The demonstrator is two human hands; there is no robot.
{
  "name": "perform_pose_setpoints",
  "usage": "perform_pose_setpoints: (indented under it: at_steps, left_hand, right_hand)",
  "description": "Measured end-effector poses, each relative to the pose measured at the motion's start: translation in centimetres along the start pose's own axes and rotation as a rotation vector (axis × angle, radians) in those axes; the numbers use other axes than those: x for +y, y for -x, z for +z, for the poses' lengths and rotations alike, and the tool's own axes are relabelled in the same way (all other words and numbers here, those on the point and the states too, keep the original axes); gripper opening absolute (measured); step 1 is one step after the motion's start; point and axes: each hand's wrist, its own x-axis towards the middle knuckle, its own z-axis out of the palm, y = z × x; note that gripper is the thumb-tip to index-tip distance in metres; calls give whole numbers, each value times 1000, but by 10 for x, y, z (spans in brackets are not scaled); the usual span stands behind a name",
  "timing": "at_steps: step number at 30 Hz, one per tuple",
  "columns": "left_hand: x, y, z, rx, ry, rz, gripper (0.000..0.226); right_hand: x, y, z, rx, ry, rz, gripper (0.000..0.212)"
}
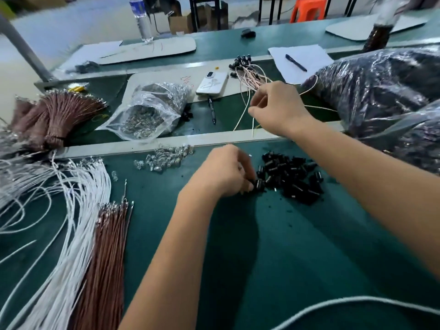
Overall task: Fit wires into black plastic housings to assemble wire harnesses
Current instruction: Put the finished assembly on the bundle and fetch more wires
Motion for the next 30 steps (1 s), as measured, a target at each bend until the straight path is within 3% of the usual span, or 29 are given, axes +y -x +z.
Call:
perform_pose_setpoints:
  at_steps: [7,11,13,17,24,28,30]
  left_hand:
    - [-37,37,-7,355,138,-101,20]
    - [-80,68,-35,711,144,-263,22]
    - [-100,87,-47,851,221,-328,19]
    - [-125,113,-59,1088,358,-426,12]
    - [-123,116,-42,1369,818,-363,18]
    - [-122,117,-30,1396,739,-355,9]
    - [-124,118,-26,1397,681,-356,10]
  right_hand:
    - [-60,89,12,-98,-80,-147,8]
    - [-111,136,58,-538,-138,-97,21]
    - [-139,149,84,-649,-211,-17,24]
    - [-183,150,115,-483,-133,-34,30]
    - [-209,148,125,-555,34,-127,10]
    - [-199,139,119,-580,160,-199,9]
    - [-190,131,113,-621,162,-217,27]
